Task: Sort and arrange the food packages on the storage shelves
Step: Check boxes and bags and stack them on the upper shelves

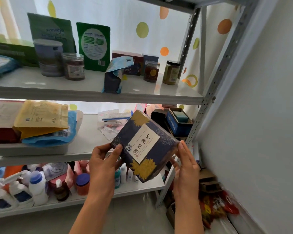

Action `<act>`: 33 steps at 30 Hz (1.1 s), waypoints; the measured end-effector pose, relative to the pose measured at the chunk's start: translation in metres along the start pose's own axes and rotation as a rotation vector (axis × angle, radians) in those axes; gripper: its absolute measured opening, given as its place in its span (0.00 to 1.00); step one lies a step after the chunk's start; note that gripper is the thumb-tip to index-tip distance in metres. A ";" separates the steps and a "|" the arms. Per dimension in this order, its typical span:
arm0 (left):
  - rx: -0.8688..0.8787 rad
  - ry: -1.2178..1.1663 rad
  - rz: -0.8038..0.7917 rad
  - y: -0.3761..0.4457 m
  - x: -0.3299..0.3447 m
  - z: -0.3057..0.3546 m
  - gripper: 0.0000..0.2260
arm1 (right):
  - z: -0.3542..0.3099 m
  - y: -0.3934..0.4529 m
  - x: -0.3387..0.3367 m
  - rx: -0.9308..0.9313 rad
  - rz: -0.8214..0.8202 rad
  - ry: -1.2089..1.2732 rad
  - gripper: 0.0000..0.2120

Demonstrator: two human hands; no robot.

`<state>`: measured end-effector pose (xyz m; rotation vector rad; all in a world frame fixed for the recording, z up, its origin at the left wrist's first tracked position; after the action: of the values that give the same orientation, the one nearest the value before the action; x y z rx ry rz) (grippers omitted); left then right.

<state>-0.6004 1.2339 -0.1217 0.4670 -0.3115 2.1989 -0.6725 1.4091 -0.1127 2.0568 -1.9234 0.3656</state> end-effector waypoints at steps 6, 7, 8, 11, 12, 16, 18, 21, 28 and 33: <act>0.041 0.017 0.003 0.008 0.056 0.004 0.12 | -0.032 0.050 -0.019 -0.043 -0.009 -0.052 0.16; 0.060 0.034 0.013 0.013 0.067 0.006 0.12 | -0.039 0.063 -0.021 -0.063 -0.023 -0.076 0.14; 0.074 0.042 0.024 0.017 0.076 0.010 0.13 | -0.045 0.074 -0.022 -0.078 -0.042 -0.104 0.12; 0.145 0.052 0.034 0.032 0.104 0.023 0.13 | -0.066 0.110 -0.020 -0.114 -0.117 -0.170 0.14; 0.181 0.055 0.033 0.038 0.116 0.029 0.13 | -0.075 0.124 -0.017 -0.119 -0.141 -0.182 0.17; 0.300 0.103 0.017 0.062 0.151 0.049 0.11 | -0.113 0.166 -0.006 -0.156 -0.269 -0.182 0.18; 0.344 0.130 0.025 0.078 0.168 0.059 0.11 | -0.135 0.189 -0.001 -0.188 -0.370 -0.220 0.13; 0.388 0.213 0.036 0.102 0.190 0.076 0.11 | -0.166 0.219 0.005 -0.277 -0.476 -0.287 0.14; 0.448 0.550 0.047 0.146 0.251 0.105 0.17 | -0.201 0.287 0.030 -0.373 -0.598 -0.330 0.21; 0.514 0.949 -0.002 0.193 0.286 0.133 0.17 | -0.219 0.338 0.058 -0.500 -0.550 -0.352 0.34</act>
<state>-0.8871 1.2647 0.1099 -0.3407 0.7665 2.2225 -1.0010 1.4206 0.1265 2.2566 -1.3167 -0.5740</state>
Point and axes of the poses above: each hand's wrist, its own y-axis towards the middle knuckle, its own x-axis out of the palm, z = x × y, the point moved 1 cm from there along y, towards the middle knuckle, and after that the axes turned 7 degrees about -z, right-handed, at the moved point
